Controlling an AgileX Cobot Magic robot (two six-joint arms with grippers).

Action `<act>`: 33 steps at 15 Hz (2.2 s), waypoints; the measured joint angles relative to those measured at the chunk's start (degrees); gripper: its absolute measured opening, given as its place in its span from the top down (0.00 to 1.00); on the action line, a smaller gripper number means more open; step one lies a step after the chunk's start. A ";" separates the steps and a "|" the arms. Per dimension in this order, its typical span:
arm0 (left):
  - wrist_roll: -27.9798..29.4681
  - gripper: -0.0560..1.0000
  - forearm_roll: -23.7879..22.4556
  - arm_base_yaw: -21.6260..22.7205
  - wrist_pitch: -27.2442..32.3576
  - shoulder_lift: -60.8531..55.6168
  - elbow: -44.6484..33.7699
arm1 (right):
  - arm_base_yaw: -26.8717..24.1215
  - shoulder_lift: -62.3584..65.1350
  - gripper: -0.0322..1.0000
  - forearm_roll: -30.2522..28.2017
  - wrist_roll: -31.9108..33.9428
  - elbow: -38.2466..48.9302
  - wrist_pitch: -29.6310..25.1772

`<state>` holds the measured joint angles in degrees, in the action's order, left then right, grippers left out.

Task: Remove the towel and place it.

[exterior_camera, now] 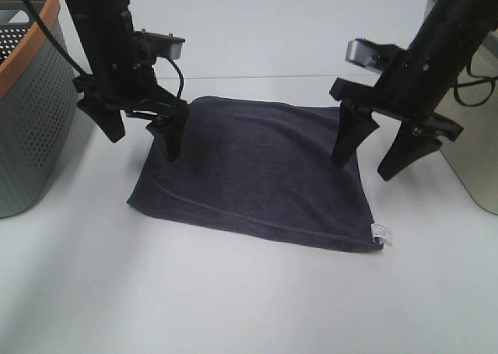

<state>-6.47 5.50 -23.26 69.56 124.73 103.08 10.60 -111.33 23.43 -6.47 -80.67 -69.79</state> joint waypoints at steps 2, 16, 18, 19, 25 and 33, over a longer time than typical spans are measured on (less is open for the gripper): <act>2.64 0.09 1.26 0.00 0.00 -2.35 2.64 | 0.00 2.75 0.29 -0.46 1.89 -4.41 0.06; 10.77 0.09 -5.10 16.10 0.29 -23.32 7.22 | -14.44 17.36 0.29 -19.94 14.84 -21.14 -0.11; 10.77 0.09 -5.50 20.17 0.29 -25.32 4.70 | -17.36 19.82 0.29 -22.35 14.84 -19.25 -0.11; 10.49 0.09 -5.90 23.03 0.34 -28.82 1.60 | -17.88 25.32 0.29 -22.69 14.55 -12.66 -0.11; 8.94 0.09 -6.59 23.15 0.34 -48.30 -16.21 | -17.88 47.84 0.29 -20.91 13.46 11.92 -0.23; 11.57 0.09 -17.82 23.15 -2.35 -75.69 -39.13 | -17.88 73.22 0.29 -20.86 13.41 33.23 -0.34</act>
<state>5.10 -12.32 -0.11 67.21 49.05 63.94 -7.28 -38.10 2.58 6.93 -47.44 -70.13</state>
